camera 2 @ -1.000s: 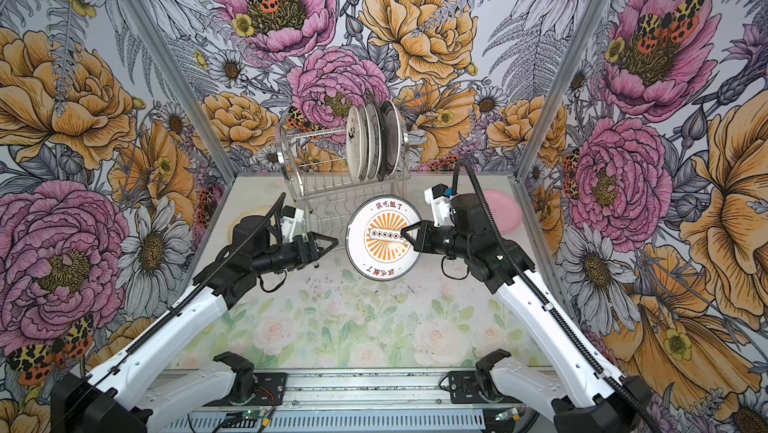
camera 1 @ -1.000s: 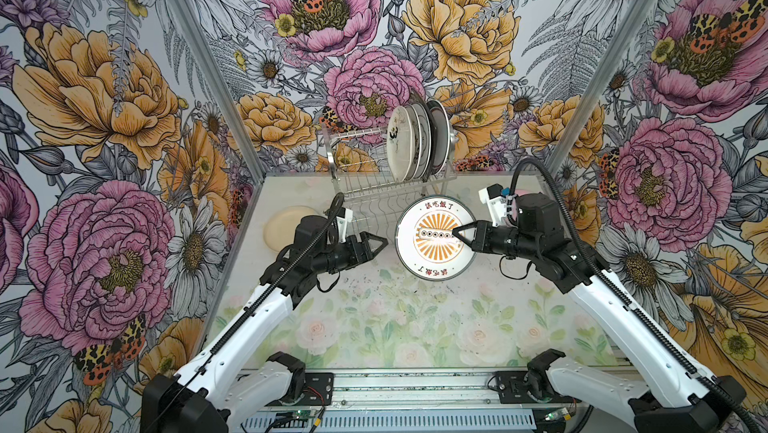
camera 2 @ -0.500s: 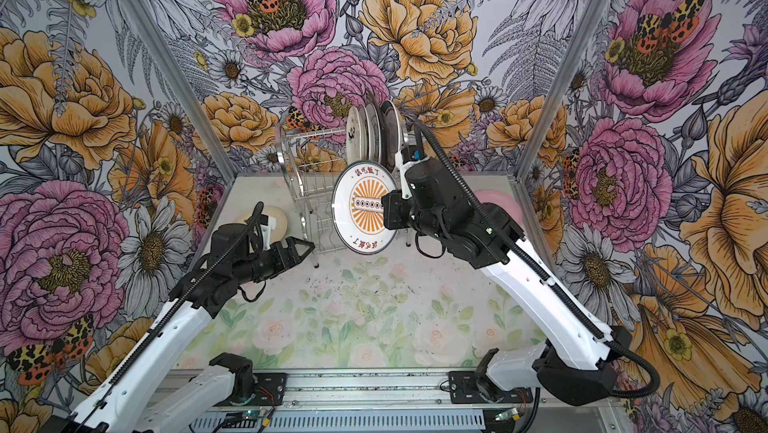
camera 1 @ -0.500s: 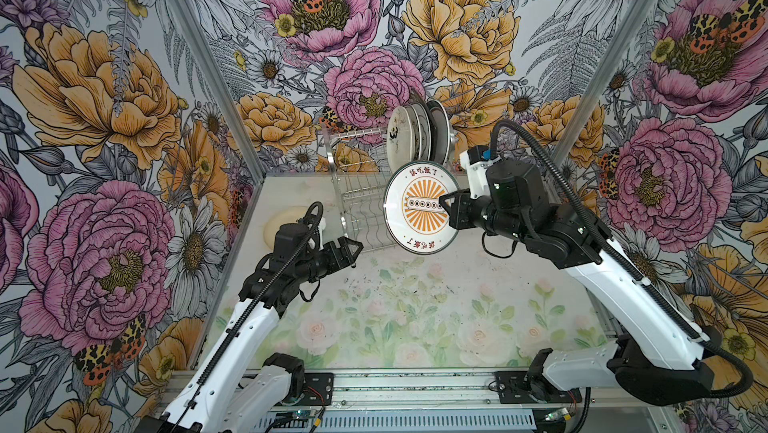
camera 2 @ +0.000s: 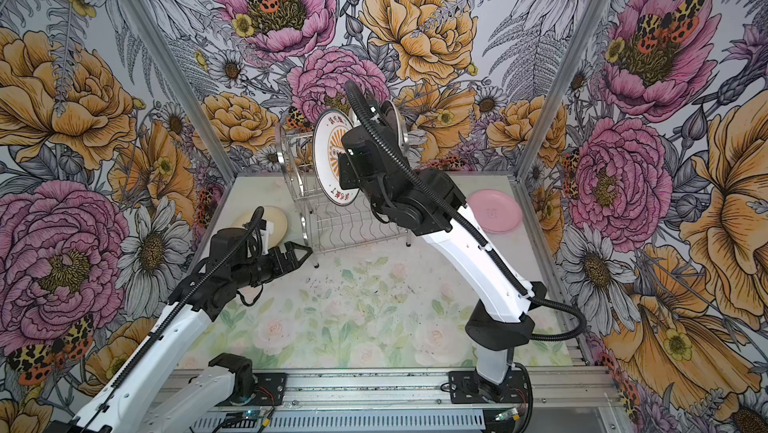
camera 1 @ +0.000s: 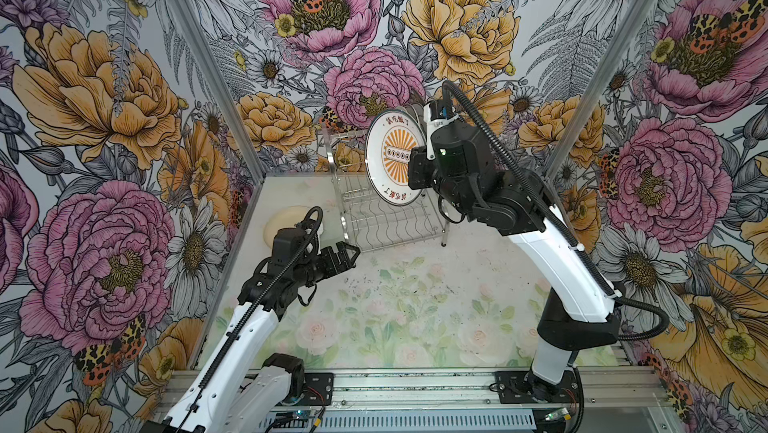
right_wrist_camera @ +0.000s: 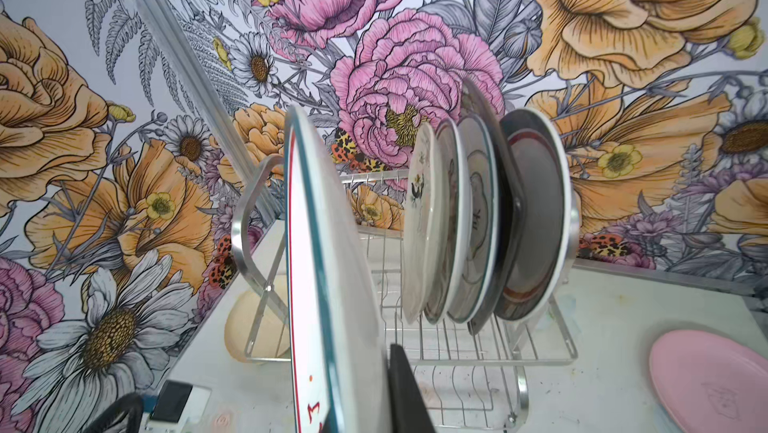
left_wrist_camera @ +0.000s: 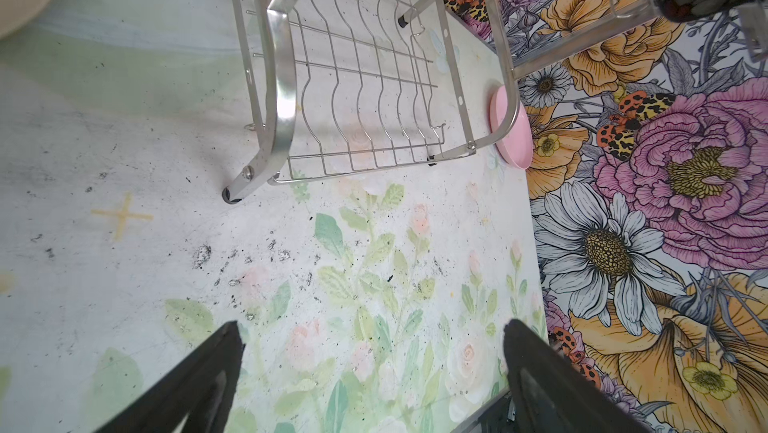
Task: Load the plates into the dish rack
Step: 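Carry the sunburst plate with the right gripper to the rack while left gripper withdraws, then lower the sunburst plate into the rack slot in front of the standing plates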
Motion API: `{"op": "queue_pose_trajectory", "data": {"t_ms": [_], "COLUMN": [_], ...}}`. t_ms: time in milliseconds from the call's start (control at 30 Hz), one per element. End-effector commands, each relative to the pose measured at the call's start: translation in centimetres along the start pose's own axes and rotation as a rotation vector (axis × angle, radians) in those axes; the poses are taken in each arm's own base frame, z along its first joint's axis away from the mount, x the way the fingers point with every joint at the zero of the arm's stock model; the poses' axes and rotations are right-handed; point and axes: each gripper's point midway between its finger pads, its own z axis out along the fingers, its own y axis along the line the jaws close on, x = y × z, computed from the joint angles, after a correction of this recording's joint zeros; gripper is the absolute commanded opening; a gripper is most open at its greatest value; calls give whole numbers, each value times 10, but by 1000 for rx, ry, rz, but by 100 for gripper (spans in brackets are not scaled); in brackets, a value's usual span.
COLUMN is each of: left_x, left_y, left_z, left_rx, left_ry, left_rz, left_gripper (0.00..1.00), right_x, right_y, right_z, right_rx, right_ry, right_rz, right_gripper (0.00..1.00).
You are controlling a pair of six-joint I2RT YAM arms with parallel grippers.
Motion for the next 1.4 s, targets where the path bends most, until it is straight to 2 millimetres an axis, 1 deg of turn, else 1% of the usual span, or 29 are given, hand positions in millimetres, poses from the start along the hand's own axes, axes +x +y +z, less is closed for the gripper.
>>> {"op": "queue_pose_trajectory", "data": {"t_ms": [0, 133, 233, 433, 800, 1133, 1367], "left_x": [0, -1, 0, 1, 0, 0, -1], "left_y": [8, 9, 10, 10, 13, 16, 16], "left_z": [-2, -3, -3, -2, -2, -1, 0], "left_rx": [-26, -27, -28, -27, -37, -48, -50], "left_ry": [-21, -28, -25, -23, -26, -30, -33], "left_rz": [23, 19, 16, 14, 5, -6, -6], "left_gripper": [98, 98, 99, 99, 99, 99, 99], "right_x": [-36, -45, -46, -43, -19, 3, 18], "right_y": [-14, -7, -7, -7, -14, -24, -21], "right_z": [0, 18, 31, 61, 111, 138, 152], "right_rx": [123, 164, 208, 256, 294, 316, 315], "right_ry": [-138, -195, -220, -242, -205, -155, -129], "right_rz": [-30, -61, -82, -121, -131, -130, -131], "right_gripper": [0, 0, 0, 0, 0, 0, 0]}}
